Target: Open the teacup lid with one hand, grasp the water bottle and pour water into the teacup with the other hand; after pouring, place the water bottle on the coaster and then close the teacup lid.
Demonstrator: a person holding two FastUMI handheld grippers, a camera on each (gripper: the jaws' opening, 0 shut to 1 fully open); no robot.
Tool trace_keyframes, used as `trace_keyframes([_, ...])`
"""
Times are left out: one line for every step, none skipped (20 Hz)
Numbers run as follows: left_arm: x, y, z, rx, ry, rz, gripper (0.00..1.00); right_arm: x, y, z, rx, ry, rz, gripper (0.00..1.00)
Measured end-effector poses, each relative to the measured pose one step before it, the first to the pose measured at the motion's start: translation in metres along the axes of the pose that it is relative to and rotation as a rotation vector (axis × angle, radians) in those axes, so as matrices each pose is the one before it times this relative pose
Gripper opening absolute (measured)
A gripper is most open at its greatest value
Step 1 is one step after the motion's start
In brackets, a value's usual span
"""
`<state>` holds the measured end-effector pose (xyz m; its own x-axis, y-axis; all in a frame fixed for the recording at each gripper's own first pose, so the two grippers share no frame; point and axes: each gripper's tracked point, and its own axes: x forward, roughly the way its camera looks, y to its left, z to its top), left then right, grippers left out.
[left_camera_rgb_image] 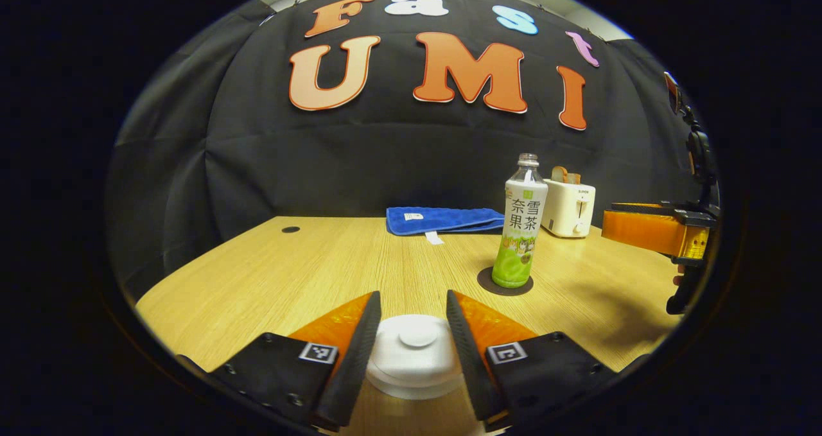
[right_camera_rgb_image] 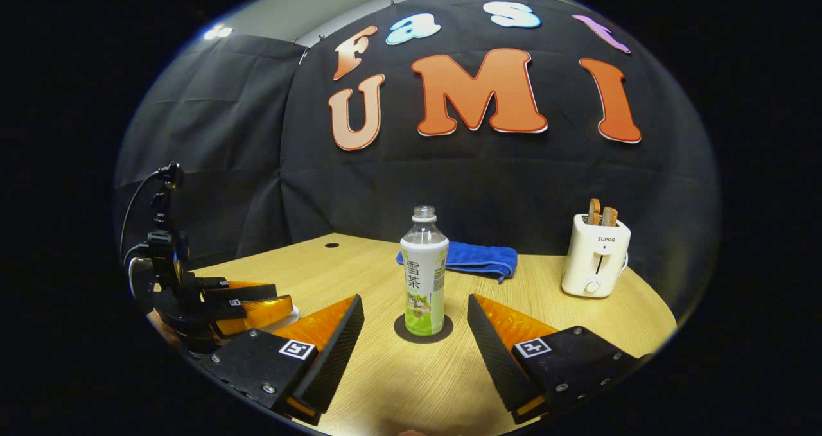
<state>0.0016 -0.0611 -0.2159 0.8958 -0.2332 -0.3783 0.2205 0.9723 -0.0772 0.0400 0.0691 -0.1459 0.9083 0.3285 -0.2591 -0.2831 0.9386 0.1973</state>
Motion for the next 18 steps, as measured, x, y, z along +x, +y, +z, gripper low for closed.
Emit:
trace_keyframes([-0.00264,0.00065,0.00713,0.00655,-0.01475,0.00673,0.75,-0.00320,-0.00187,0.00327,-0.00747,-0.01233,-0.01406,0.97])
trace_keyframes([-0.00204,0.00088,0.00864,0.00430,-0.01566,0.00810,0.83,-0.00268,-0.00184,0.00346,-0.00761,-0.00886,-0.01505,0.97])
trace_keyframes([-0.00277,0.00043,0.00998,-0.00058,-0.02164,0.00811,0.87,-0.00221,-0.00126,0.00134,-0.00550,-0.00346,-0.01216,0.97])
trace_keyframes([-0.00334,0.00008,0.01329,-0.00304,-0.02921,0.00598,0.92,-0.00284,-0.00140,0.00293,-0.00268,-0.00431,-0.01031,0.97])
trace_keyframes([-0.00327,0.00188,0.01306,0.00191,-0.02552,0.01485,0.92,-0.00324,-0.00016,0.00388,0.00114,-0.00588,-0.00644,0.97])
trace_keyframes([-0.00307,0.00200,0.01437,-0.00015,-0.02926,0.01437,0.92,-0.00291,-0.00160,0.00390,0.00157,-0.00589,-0.01218,0.97])
trace_keyframes([-0.00318,-0.00128,0.01386,-0.00792,-0.03137,0.00725,0.92,-0.00255,-0.00130,0.00385,0.00236,-0.00659,-0.01200,0.97])
trace_keyframes([-0.00191,-0.00149,0.01393,-0.01213,-0.02494,0.00343,0.92,-0.00222,-0.00374,0.00313,0.00199,0.00012,-0.02233,0.97])
trace_keyframes([-0.00183,-0.00040,0.01114,-0.01130,-0.01113,0.00940,0.92,-0.00302,-0.00234,0.00239,-0.00406,-0.00074,-0.01415,0.97])
trace_keyframes([-0.00266,0.00015,0.00774,-0.00517,0.00672,0.00687,0.92,-0.00413,0.00027,0.00666,-0.00365,-0.01519,-0.00561,0.97])
trace_keyframes([-0.00225,-0.00455,0.01099,-0.00696,-0.01505,-0.00379,0.92,-0.00344,-0.00185,0.00761,-0.00873,-0.01603,-0.00950,0.97])
trace_keyframes([-0.00162,-0.00303,0.01046,0.00154,-0.01260,-0.00130,0.90,-0.00357,-0.00217,0.00662,-0.01169,-0.01654,-0.01098,0.97])
trace_keyframes([-0.00340,-0.00401,0.01171,0.00554,-0.02125,-0.00684,0.92,-0.00265,-0.00414,0.00650,-0.01064,-0.01640,-0.01964,0.97])
trace_keyframes([-0.00160,-0.00350,0.00829,0.00746,-0.01277,-0.00095,0.90,-0.00275,-0.00506,0.00589,-0.00879,-0.01125,-0.02419,0.97])
trace_keyframes([-0.00213,0.00001,0.00275,0.00674,-0.00614,0.00838,0.90,-0.00241,-0.00740,0.00095,-0.01221,0.00319,-0.03314,0.97])
trace_keyframes([-0.00079,-0.00211,0.00669,-0.00665,-0.02028,-0.00164,0.91,-0.00343,-0.00802,-0.00264,-0.01404,0.02078,-0.03314,0.97])
trace_keyframes([-0.00031,-0.00385,0.00348,-0.00887,-0.01051,-0.00571,0.94,-0.00388,-0.00224,0.00450,-0.00436,-0.00076,-0.00980,0.97])
trace_keyframes([-0.00010,-0.00019,0.00145,-0.00671,-0.00570,0.00313,0.90,-0.00311,-0.00136,0.00499,0.00495,-0.00921,-0.00377,0.97])
